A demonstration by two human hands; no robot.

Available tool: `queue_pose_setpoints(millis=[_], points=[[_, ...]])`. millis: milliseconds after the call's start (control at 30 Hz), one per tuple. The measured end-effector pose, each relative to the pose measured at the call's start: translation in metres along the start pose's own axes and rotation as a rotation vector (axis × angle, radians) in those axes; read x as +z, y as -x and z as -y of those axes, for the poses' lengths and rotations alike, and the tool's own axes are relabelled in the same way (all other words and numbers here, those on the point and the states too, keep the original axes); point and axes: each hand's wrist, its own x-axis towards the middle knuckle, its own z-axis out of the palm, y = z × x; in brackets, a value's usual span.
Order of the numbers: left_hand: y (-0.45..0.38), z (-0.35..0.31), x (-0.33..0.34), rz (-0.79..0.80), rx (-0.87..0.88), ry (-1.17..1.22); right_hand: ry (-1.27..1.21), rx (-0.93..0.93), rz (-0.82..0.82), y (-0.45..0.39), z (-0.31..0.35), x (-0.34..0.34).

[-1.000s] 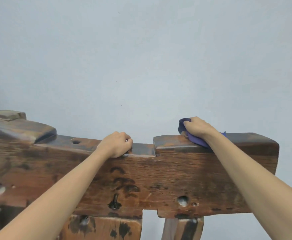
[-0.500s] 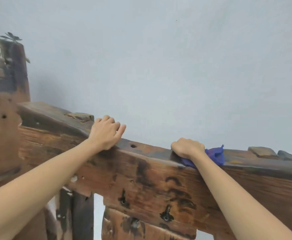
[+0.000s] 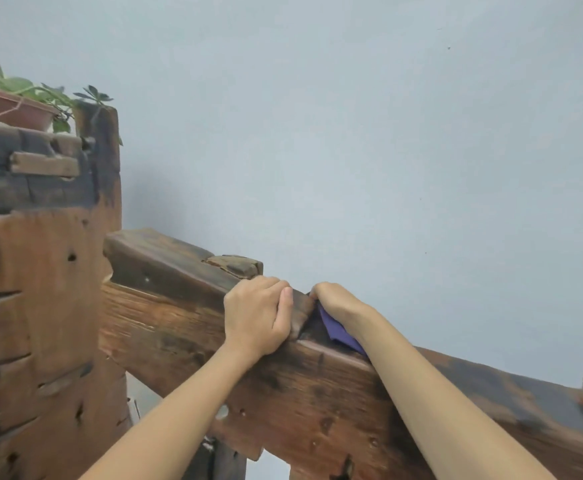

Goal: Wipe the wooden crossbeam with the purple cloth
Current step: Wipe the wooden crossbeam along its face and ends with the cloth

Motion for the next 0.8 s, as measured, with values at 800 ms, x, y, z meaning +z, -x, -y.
queue_pose_setpoints(millis=[800], points=[[0.011,0.001,-0.011,0.108,0.011,0.127,0.969,-0.449,-0.804,0.2,-0.187,0.012]])
